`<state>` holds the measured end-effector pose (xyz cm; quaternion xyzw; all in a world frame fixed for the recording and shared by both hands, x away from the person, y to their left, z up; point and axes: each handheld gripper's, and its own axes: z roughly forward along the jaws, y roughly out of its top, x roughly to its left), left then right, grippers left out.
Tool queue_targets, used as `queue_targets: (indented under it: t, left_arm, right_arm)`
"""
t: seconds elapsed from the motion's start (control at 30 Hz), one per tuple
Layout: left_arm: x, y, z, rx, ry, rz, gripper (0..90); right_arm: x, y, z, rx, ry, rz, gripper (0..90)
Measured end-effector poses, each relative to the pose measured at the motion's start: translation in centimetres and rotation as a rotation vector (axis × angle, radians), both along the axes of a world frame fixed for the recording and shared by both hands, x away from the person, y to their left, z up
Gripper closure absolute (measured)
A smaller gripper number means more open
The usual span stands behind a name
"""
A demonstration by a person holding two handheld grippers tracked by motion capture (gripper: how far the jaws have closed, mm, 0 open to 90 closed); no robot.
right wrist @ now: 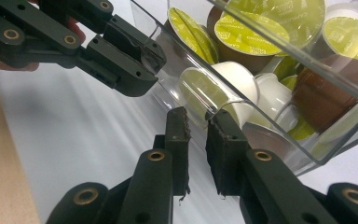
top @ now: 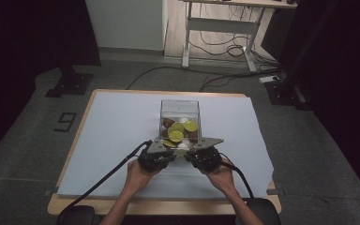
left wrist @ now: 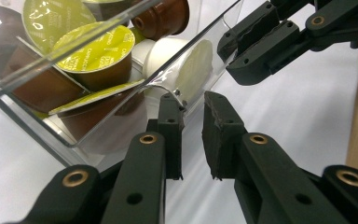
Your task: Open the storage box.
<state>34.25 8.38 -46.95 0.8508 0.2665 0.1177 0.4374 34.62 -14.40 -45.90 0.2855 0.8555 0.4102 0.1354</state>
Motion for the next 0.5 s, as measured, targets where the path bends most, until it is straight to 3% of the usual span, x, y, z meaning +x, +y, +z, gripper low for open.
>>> queue_targets:
  t: [0.5]
  left_arm:
    - [-1.7, 0.1, -0.1, -0.007, 0.0, 0.005, 76.2]
  right_arm:
    - [-1.5, 0.1, -0.1, -0.006, -0.005, 0.021, 77.7]
